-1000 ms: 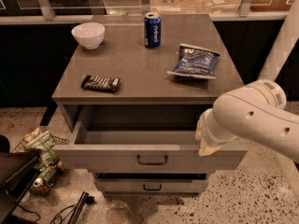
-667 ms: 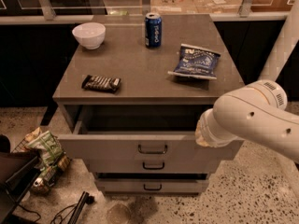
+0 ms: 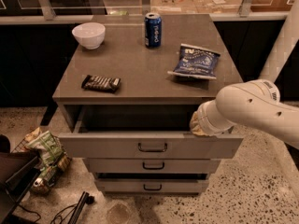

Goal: Close top drawer

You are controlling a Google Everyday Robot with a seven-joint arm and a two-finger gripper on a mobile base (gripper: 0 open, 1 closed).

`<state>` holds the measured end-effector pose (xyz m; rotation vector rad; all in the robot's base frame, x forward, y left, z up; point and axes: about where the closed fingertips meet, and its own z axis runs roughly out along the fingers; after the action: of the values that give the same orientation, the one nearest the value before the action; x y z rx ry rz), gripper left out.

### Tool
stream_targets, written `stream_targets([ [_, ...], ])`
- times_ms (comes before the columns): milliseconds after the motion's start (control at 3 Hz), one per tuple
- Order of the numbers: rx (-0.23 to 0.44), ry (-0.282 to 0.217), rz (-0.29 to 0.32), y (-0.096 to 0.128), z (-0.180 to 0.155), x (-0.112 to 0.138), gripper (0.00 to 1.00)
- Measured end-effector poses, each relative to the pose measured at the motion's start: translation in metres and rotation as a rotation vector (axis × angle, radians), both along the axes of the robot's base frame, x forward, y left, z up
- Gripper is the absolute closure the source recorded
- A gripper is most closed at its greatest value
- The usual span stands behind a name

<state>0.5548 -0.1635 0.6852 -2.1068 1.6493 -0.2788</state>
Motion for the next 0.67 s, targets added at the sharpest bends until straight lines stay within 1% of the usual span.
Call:
stream_targets([
  [333,0.0,0.0,0.0,0.0,0.0,0.0,1.0],
  [667,-0.017,-0.013,-0.003,-0.003,0.012,0.0,1.0],
])
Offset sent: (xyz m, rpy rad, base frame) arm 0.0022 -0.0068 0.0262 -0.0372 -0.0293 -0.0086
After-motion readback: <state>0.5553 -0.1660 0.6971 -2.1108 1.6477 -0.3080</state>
